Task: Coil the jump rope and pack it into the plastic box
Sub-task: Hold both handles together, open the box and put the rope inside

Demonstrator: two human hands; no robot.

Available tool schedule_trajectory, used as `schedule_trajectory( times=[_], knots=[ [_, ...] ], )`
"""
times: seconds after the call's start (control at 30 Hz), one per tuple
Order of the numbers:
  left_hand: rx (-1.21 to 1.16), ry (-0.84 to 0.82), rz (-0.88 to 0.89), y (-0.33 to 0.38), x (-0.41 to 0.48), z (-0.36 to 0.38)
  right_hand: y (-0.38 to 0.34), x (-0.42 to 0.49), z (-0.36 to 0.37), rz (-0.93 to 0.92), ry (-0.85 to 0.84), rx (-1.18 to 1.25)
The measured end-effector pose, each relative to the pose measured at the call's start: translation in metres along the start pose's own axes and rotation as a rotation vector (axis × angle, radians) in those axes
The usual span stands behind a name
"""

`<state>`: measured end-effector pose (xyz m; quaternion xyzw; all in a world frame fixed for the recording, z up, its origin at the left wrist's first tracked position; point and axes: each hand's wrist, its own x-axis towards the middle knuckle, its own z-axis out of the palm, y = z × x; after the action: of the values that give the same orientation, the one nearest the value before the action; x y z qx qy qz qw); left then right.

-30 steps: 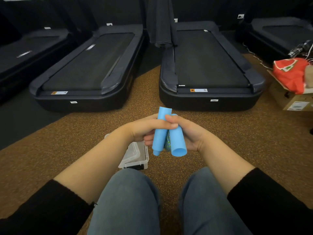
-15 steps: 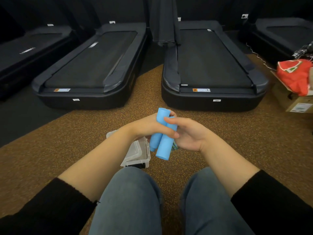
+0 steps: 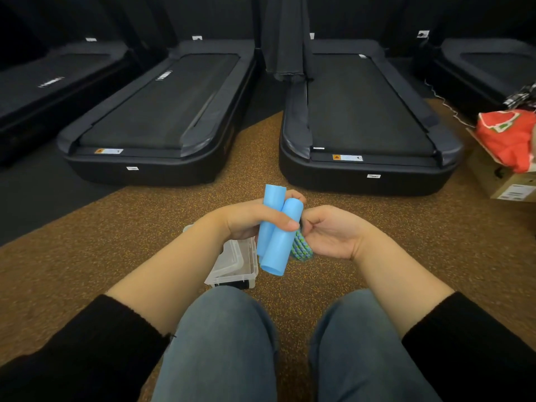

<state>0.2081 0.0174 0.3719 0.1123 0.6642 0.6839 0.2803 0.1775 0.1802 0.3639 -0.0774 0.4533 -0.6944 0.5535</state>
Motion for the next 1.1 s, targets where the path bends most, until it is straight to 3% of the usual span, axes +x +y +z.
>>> schedule_trajectory(
  times=[0.13,0.47,0.83,1.0,1.1],
  knots=[
    [0.055,0.038,0.026,0.006,0.000,0.000,-0.003,-0.003,0.002,-0.059,-0.016,-0.029],
    [-0.011,0.517,0.086,-0.011,0.012,0.018,-0.002,0.006,0.008,-0.253,0.227,-0.121],
    [-0.234,0.639,0.036,-0.031,0.020,0.028,0.003,0.004,0.012,-0.289,0.323,-0.186],
    [-0.193,0.515,0.127,-0.028,0.017,0.031,0.002,-0.001,0.006,-0.290,0.236,-0.039],
    [-0.179,0.545,0.214,-0.023,0.019,0.036,0.003,-0.003,0.003,-0.333,0.128,0.120]
  ],
)
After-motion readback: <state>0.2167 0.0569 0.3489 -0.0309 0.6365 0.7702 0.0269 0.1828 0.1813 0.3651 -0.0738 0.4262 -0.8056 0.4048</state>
